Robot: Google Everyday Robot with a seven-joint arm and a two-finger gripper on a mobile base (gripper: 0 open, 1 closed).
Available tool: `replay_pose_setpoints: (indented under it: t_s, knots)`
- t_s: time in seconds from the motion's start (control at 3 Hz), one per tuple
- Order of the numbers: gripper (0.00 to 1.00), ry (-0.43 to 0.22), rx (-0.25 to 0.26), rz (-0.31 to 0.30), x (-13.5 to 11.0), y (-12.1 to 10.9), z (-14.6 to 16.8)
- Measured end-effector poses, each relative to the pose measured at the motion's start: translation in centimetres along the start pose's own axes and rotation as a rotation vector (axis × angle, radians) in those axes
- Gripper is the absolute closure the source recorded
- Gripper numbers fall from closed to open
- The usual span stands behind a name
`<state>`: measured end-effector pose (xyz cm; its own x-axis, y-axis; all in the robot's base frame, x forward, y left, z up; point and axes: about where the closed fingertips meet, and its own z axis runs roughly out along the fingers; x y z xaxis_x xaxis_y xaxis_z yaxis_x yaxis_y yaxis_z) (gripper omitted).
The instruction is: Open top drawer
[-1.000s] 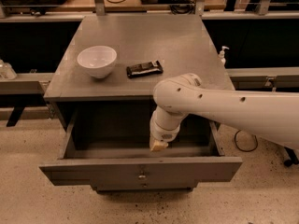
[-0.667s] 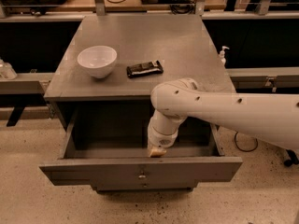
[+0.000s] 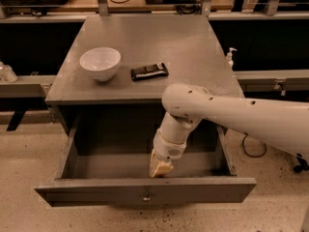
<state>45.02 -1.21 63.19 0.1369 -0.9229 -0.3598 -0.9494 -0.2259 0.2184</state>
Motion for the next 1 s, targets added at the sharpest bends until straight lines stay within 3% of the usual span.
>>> replay_pose_setpoints:
  t_s: [0.33,0.67,1.0]
  knots:
    - [1.00,-0.067,-0.115,-0.011,-1.8,3.0,-0.1]
    - [1.00,-0.147,-0.181,0.021,-2.7,5.3,-1.0]
    - [1.00,-0.179,-0.089,0.027,-3.0,5.0,-2.8]
